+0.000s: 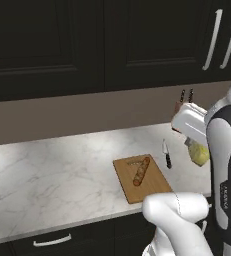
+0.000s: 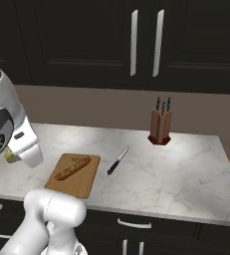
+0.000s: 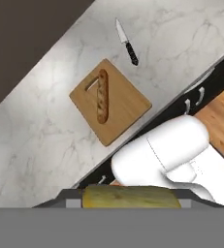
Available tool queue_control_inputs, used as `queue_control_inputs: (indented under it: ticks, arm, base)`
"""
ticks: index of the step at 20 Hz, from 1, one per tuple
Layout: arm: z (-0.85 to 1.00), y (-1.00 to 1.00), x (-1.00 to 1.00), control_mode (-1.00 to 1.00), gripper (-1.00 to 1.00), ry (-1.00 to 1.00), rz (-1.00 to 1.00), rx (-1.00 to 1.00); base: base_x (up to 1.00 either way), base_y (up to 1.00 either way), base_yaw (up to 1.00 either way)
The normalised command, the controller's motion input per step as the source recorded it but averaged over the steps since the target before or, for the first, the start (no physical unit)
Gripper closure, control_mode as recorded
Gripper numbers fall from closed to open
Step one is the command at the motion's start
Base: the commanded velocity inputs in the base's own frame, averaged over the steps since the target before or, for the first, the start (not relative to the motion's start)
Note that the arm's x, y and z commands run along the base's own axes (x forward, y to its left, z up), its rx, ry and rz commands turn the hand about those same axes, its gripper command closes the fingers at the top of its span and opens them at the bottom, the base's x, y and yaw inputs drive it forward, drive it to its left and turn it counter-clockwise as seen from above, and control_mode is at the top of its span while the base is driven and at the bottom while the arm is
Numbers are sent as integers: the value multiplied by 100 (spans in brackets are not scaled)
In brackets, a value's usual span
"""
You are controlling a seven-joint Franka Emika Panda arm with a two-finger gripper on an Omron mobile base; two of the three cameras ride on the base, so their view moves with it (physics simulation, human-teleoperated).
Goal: Retrieve the sausage and cheese from the fridge and place them on the cutting board on the counter.
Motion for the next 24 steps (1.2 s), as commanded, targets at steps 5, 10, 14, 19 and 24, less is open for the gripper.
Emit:
queue_control_inputs:
  ticks: [5,10,14,19,24]
  arm:
    - [-75,55,-6,-100,100,35,10,-4]
    - [-68,31,55,-100,100,29,4,-1]
    - [-60,45,76,-100,100,2,0,-10]
    - [-53,37,58,-100,100,-1,-1,-15]
    - [-29,5,74,-100,100,-2,-4,-15]
  base:
    - [0,0,0]
    - [0,0,0]
    - [0,0,0]
    - [0,0,0]
    - [0,0,0]
